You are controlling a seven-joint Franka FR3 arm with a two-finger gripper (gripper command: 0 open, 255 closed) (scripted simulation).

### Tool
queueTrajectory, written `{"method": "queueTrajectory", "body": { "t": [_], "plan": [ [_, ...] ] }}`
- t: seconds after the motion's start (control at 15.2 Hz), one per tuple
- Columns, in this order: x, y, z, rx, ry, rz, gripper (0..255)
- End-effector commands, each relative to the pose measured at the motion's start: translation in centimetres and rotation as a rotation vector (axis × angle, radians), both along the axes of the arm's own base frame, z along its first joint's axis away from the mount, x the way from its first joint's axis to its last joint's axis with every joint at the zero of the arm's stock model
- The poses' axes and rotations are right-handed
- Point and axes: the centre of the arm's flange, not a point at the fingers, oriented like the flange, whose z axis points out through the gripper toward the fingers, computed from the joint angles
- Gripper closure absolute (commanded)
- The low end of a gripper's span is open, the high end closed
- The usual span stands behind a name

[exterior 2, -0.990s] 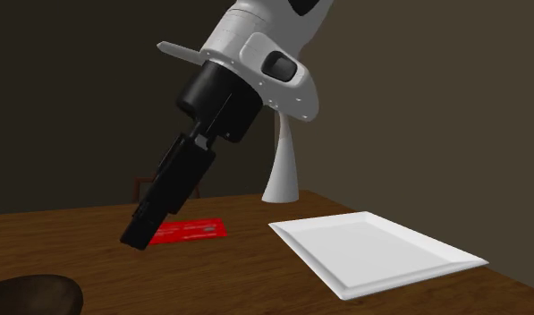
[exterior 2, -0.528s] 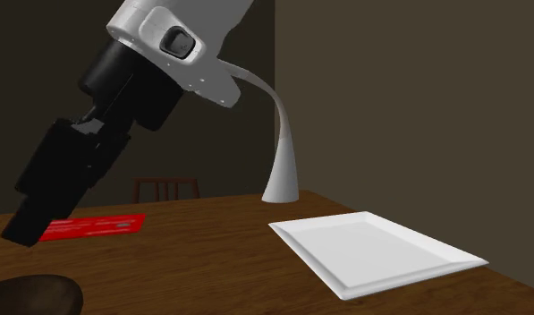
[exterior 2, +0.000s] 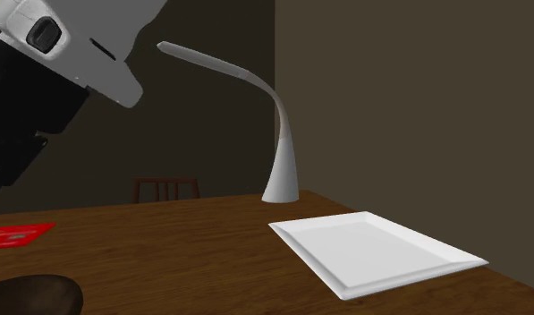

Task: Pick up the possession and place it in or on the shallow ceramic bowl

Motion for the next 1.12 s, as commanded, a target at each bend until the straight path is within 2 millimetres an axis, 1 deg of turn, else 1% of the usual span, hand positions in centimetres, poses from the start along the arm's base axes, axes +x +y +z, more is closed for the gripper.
{"method": "queueTrajectory", "body": {
  "t": [0.0,0.79,1.06],
  "plan": [
    [0.0,0.2,-0.9,0.000,0.000,-0.001,255],
    [0.0,0.2,-7.3,0.000,0.000,-0.001,255],
    [0.0,0.2,-7.3,0.000,0.000,-0.001,255]
  ]
}}
